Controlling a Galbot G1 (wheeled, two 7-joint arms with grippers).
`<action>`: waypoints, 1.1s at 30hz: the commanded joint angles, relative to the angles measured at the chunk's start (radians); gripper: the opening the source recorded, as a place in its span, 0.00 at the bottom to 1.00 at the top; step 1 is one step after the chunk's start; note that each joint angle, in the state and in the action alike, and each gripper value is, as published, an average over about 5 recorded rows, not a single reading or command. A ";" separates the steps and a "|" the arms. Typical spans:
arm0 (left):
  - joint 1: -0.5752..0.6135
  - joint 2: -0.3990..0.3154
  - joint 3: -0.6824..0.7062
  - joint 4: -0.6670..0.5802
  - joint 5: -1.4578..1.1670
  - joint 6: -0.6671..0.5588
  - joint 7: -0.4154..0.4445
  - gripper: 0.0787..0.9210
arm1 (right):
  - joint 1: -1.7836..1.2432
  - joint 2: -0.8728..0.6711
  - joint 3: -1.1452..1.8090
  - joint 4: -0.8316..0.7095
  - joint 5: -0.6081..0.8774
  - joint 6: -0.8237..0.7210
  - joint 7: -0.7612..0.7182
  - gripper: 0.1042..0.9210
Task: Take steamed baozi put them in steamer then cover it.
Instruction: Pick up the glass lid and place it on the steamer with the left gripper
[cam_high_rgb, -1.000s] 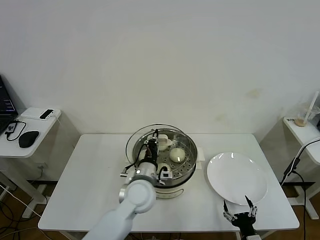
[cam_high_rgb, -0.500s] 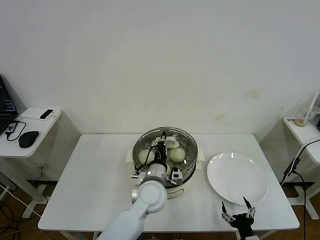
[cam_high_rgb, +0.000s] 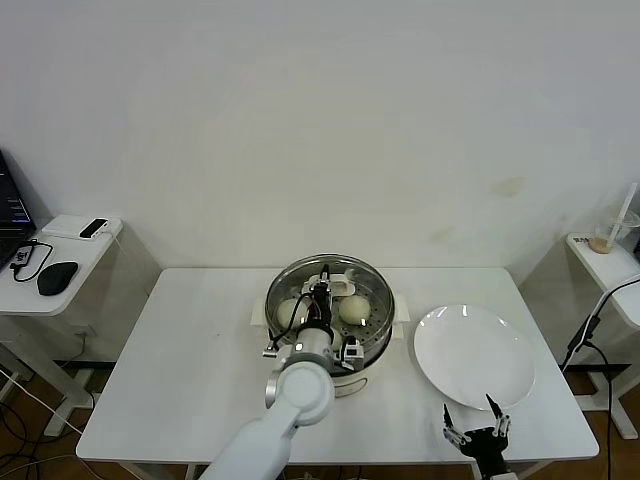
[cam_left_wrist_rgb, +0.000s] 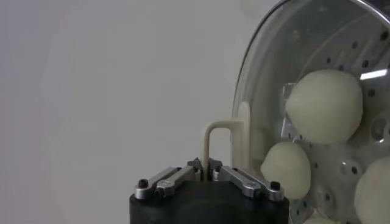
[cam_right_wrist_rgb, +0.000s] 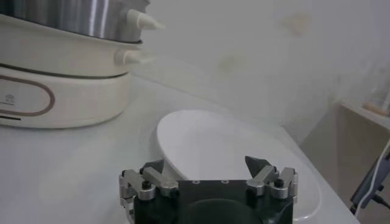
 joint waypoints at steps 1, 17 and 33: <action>0.006 -0.010 -0.007 0.014 0.007 -0.002 -0.006 0.07 | -0.001 0.000 -0.003 0.000 -0.001 0.001 0.000 0.88; 0.019 -0.018 -0.001 -0.004 0.012 0.000 0.000 0.07 | -0.001 0.000 -0.006 -0.002 -0.003 0.002 0.001 0.88; 0.031 -0.012 -0.014 0.002 0.044 -0.016 0.000 0.07 | -0.003 0.003 -0.012 -0.002 -0.010 0.004 0.000 0.88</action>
